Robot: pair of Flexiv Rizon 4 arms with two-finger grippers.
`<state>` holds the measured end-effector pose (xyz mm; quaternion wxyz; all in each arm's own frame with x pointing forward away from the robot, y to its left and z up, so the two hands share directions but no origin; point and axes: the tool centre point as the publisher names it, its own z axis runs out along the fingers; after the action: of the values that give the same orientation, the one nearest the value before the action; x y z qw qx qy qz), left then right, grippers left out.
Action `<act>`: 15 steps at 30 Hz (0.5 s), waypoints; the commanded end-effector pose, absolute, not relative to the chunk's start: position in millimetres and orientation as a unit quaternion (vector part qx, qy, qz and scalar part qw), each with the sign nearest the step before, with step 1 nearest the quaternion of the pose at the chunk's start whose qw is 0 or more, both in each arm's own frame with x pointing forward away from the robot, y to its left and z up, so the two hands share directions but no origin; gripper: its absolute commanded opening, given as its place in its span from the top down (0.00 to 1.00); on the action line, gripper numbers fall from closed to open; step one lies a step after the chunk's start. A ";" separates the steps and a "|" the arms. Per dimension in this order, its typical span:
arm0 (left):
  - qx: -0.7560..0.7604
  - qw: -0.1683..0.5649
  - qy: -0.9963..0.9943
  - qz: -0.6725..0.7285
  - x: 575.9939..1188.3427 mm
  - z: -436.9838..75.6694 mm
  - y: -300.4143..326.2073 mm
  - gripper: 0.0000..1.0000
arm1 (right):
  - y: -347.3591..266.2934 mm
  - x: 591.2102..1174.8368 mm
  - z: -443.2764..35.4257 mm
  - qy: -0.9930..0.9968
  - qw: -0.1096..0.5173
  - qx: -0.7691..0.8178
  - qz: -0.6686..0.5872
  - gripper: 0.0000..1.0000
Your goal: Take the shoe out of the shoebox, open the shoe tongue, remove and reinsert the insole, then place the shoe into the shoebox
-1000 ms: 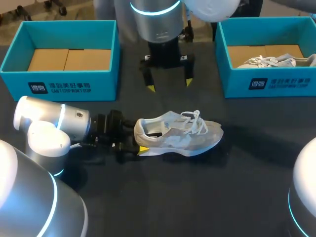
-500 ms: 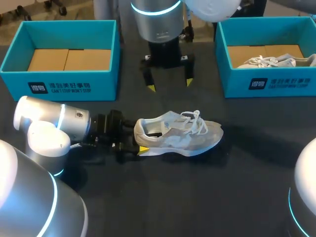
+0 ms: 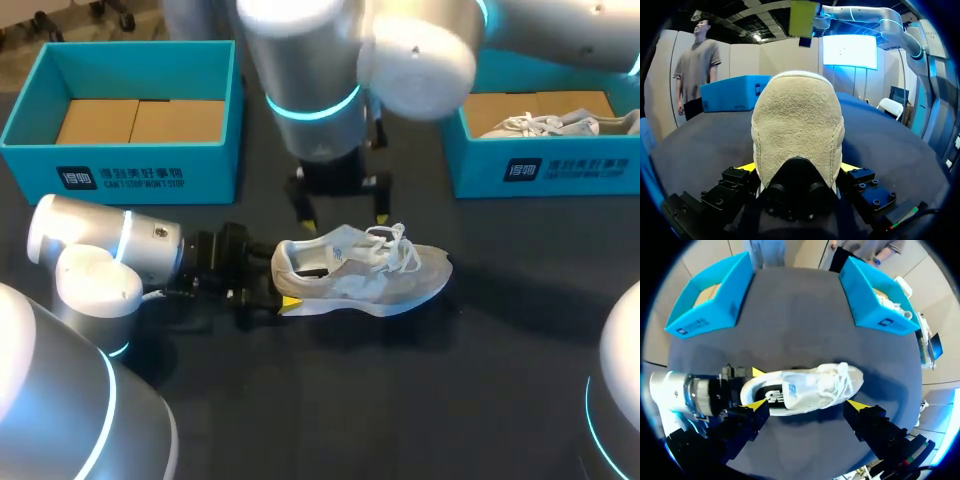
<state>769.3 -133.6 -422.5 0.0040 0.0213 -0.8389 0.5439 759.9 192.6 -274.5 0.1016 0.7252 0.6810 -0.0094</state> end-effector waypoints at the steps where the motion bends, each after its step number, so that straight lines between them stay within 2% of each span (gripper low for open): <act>1: 0.022 0.004 -0.839 0.544 769.0 -426.8 -134.2 1.00 | 208.1 761.8 -302.7 0.677 0.102 0.728 -0.016 0.00; 15: 0.022 0.004 -0.839 0.544 769.0 -426.8 -134.2 1.00 | 208.8 760.4 -334.8 0.667 0.127 0.732 -0.050 0.00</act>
<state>769.2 -133.8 -422.4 0.0041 0.0212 -0.8388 0.5440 759.2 204.8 -329.3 0.1244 0.7293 0.6713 -0.0447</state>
